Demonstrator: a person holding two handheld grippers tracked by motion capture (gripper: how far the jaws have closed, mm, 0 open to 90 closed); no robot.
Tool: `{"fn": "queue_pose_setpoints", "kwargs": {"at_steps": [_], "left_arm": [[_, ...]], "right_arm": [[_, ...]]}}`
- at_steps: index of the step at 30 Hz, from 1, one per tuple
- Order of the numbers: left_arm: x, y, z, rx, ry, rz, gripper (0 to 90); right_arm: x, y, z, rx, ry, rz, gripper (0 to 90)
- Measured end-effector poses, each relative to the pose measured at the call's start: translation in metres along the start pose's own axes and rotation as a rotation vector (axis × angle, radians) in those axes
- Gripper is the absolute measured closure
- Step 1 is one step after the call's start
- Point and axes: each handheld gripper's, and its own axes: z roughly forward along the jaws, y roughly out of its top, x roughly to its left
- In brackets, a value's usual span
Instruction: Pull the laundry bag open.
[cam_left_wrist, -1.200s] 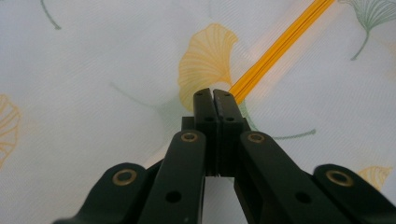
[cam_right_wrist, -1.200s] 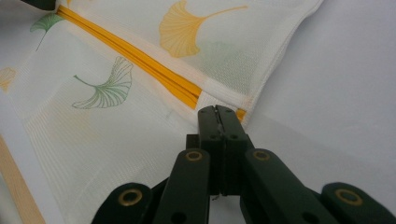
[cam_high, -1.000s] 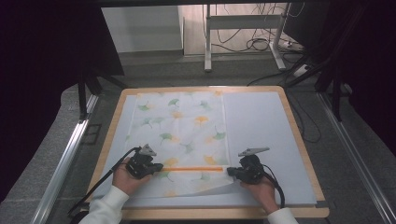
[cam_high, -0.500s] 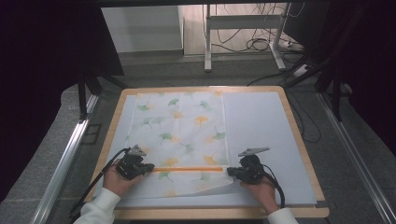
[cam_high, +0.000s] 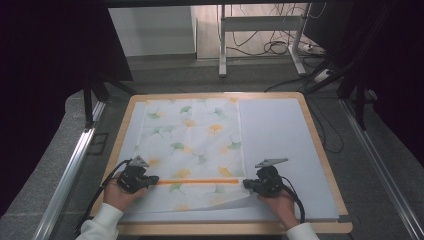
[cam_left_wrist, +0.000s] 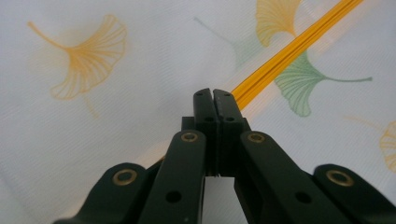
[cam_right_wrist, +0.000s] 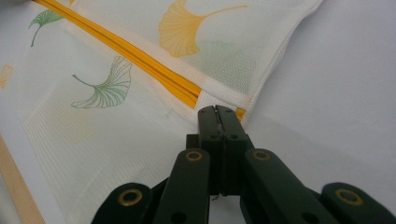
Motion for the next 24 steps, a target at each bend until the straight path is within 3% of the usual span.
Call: {"fn": "queue_pose_setpoints", "kwargs": {"at_steps": [17, 24], "left_arm": [[0.014, -0.013, -0.011, -0.004, 0.011, -0.050, 90.0], [0.021, -0.021, -0.017, -0.005, 0.033, -0.075, 90.0]], "right_arm": [[0.001, -0.001, 0.000, -0.003, -0.011, -0.007, 89.7], [0.002, -0.001, 0.000, -0.006, -0.016, -0.004, 89.7]]}}
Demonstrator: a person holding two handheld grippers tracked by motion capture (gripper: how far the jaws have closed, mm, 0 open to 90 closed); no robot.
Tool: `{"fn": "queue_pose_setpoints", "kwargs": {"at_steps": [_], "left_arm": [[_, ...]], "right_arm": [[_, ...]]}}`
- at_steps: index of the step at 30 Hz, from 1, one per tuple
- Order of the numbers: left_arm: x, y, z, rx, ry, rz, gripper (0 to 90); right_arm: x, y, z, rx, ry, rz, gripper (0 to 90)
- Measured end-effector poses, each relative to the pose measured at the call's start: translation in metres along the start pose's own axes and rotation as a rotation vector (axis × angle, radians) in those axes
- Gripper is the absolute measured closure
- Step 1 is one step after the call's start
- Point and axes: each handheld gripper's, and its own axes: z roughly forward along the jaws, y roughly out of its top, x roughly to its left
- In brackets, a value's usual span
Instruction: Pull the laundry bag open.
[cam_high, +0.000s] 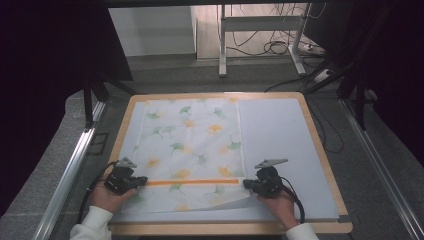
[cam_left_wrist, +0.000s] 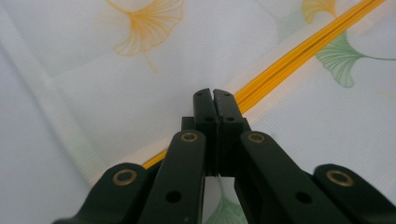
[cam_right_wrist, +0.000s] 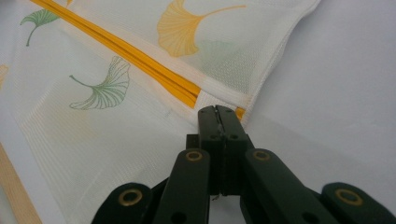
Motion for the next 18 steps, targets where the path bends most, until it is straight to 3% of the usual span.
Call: {"fn": "queue_pose_setpoints", "kwargs": {"at_steps": [18], "left_arm": [[0.021, -0.018, -0.014, -0.018, 0.046, -0.064, 90.0]], "right_arm": [[0.000, 0.000, 0.000, -0.002, 0.000, 0.004, 89.7]]}}
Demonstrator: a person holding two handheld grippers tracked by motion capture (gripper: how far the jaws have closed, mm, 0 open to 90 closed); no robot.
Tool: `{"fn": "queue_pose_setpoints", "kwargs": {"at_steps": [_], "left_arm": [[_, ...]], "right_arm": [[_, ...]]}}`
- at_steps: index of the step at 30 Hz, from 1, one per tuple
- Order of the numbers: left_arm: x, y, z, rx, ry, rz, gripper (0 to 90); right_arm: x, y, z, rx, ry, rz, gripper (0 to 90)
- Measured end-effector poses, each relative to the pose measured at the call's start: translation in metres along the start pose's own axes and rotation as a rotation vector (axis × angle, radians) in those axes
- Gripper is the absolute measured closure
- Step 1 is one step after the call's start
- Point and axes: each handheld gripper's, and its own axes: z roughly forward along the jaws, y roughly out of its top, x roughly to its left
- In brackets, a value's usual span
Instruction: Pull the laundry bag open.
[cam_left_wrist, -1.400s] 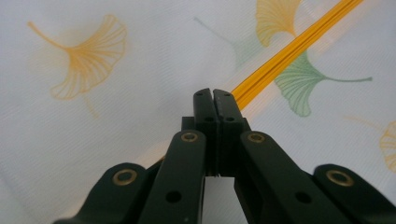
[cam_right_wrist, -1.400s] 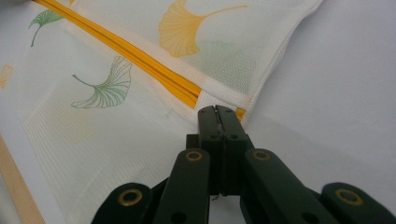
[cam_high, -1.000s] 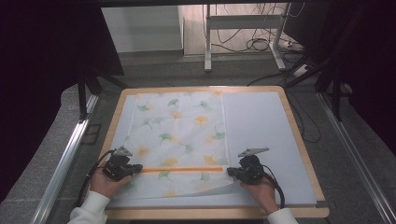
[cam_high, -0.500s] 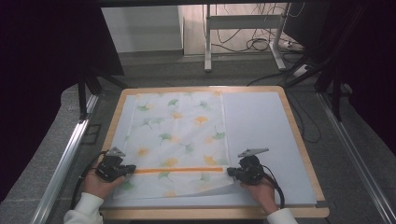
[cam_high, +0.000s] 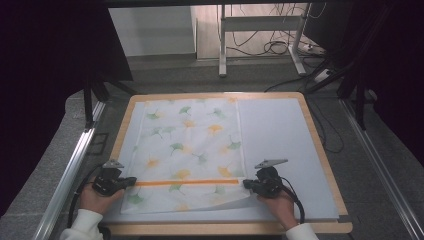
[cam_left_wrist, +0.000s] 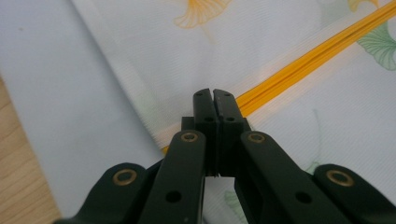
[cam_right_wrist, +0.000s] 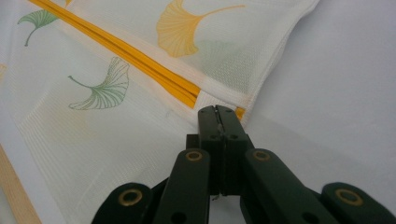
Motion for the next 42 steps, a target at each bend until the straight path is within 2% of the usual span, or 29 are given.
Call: {"fn": "queue_pose_setpoints", "kwargs": {"at_steps": [3, 5, 10, 17, 21, 23, 28, 32, 36, 39, 42], "left_arm": [[0.005, -0.003, -0.003, -0.005, 0.005, -0.014, 90.0], [0.007, -0.005, -0.004, -0.011, -0.006, -0.023, 90.0], [0.008, -0.006, -0.004, -0.012, -0.010, -0.027, 90.0], [0.009, -0.007, -0.003, -0.028, -0.012, -0.021, 90.0], [0.006, -0.004, -0.001, -0.040, 0.001, -0.012, 88.7], [0.006, -0.005, -0.003, -0.075, 0.023, -0.008, 86.2], [0.002, -0.004, -0.013, -0.196, 0.031, -0.004, 73.3], [-0.006, 0.000, -0.012, -0.236, 0.028, 0.022, 64.0], [-0.013, 0.006, -0.008, -0.240, 0.004, 0.055, 56.0], [-0.017, 0.012, -0.003, -0.230, -0.021, 0.073, 53.7], [-0.019, 0.020, 0.003, -0.223, -0.014, 0.084, 52.0]], "right_arm": [[0.000, 0.000, 0.000, 0.000, 0.001, 0.001, 89.7], [0.000, 0.000, 0.000, 0.000, 0.000, 0.000, 89.7], [0.000, 0.000, 0.000, 0.000, 0.000, 0.000, 89.7], [-0.001, 0.000, 0.000, 0.002, 0.001, -0.007, 89.7], [0.000, 0.001, 0.000, 0.006, 0.000, -0.009, 89.6], [0.000, 0.001, 0.000, 0.007, -0.002, -0.010, 89.6], [0.003, 0.001, -0.001, 0.006, -0.013, -0.038, 89.4], [0.002, 0.003, -0.009, -0.049, 0.020, -0.048, 89.4], [0.001, 0.002, -0.025, -0.127, 0.028, -0.067, 86.5], [-0.003, 0.000, -0.035, -0.166, 0.017, -0.085, 78.3], [-0.013, -0.002, -0.043, -0.178, -0.030, -0.073, 70.9]]}}
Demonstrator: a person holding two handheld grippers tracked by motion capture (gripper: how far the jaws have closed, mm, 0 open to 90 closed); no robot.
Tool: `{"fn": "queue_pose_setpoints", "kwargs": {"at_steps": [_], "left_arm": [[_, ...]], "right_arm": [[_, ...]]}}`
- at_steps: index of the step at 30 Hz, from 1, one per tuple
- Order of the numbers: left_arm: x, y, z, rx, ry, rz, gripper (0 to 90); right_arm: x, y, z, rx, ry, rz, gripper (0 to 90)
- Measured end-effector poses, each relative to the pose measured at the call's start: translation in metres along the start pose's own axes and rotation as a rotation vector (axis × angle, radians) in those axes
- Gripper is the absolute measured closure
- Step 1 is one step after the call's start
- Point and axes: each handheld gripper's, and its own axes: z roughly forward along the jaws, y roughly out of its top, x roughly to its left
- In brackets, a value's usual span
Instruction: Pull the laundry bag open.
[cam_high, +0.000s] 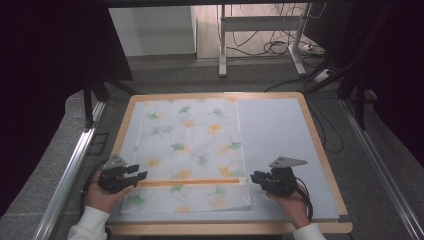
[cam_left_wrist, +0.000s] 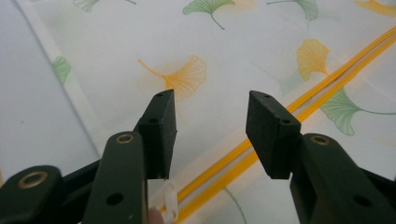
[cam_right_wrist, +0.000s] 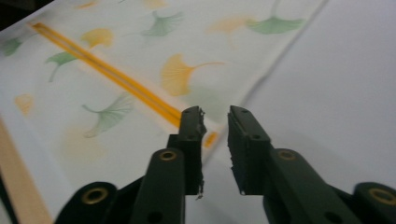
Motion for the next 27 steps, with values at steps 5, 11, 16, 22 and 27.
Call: {"fn": "queue_pose_setpoints", "kwargs": {"at_steps": [5, 11, 16, 22, 27], "left_arm": [[0.003, 0.011, 0.004, -0.074, 0.093, -0.025, 41.3], [0.006, 0.017, 0.015, -0.061, 0.051, -0.014, 39.6], [0.005, 0.016, 0.013, -0.057, 0.027, 0.008, 39.6], [0.007, 0.013, 0.011, -0.063, 0.036, 0.018, 36.9], [0.007, 0.011, 0.012, -0.054, 0.049, 0.037, 34.4]], "right_arm": [[-0.020, -0.007, -0.003, -0.002, -0.070, 0.044, 62.7], [-0.033, -0.009, -0.003, 0.015, -0.126, 0.036, 57.2], [-0.045, -0.013, -0.005, 0.011, -0.153, 0.073, 55.5], [-0.042, -0.012, -0.005, 0.007, -0.145, 0.055, 52.2], [-0.039, -0.011, -0.003, 0.003, -0.136, 0.043, 43.2]]}}
